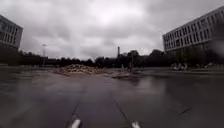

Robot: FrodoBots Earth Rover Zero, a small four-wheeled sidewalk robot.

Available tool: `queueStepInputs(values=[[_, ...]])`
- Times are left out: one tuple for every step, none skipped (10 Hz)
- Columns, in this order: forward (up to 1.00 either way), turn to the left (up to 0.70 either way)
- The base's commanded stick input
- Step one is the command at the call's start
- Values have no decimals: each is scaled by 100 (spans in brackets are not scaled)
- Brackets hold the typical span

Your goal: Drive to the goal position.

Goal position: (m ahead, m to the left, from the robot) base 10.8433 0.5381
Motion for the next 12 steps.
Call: queueStepInputs(values=[[100,-5],[100,-4],[100,-4],[100,-5],[100,-5],[100,-4],[100,-5],[100,-5],[100,-5],[100,-5],[100,-4],[100,-5]])
